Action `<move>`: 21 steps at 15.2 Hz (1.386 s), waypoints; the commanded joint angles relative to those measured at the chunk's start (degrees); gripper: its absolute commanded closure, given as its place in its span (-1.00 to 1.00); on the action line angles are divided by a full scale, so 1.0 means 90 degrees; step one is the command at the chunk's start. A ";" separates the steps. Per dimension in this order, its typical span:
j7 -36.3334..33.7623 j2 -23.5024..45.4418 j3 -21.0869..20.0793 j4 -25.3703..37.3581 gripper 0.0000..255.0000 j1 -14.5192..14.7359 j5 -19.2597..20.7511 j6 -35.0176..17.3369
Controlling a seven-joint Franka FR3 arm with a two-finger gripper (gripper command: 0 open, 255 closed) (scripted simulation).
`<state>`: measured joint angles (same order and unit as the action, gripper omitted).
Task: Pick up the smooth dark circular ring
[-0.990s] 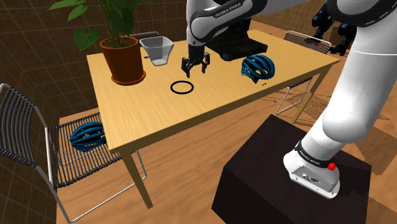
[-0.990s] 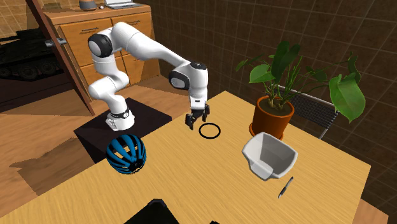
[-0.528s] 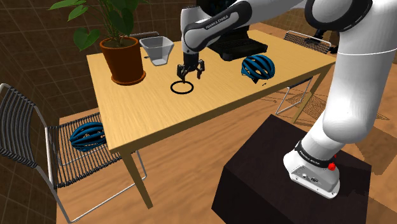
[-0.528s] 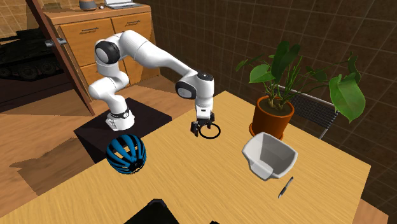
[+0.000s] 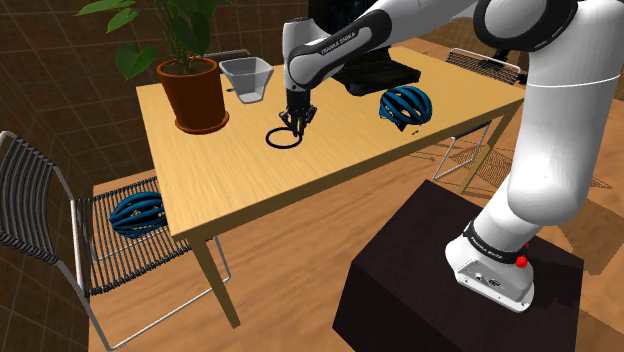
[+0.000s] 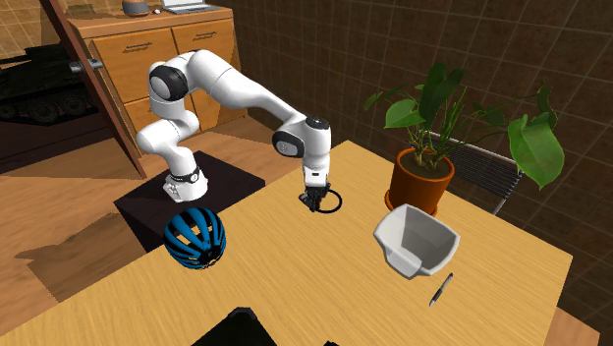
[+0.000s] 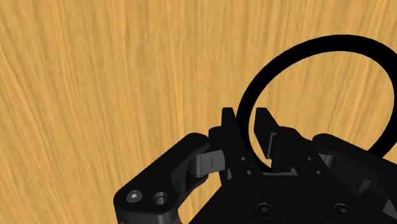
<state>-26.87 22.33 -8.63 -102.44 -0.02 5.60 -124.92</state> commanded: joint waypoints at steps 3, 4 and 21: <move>0.0010 0.0038 0.0039 -0.0020 1.00 -0.0032 0.0018 0.0018; 0.0031 0.0048 0.0044 -0.0009 1.00 -0.0045 0.0017 0.0018; 0.0101 -0.0438 -0.0009 0.0518 1.00 -0.0055 -0.0093 0.1024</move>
<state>-25.90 18.92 -8.63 -97.87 -0.56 4.85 -116.34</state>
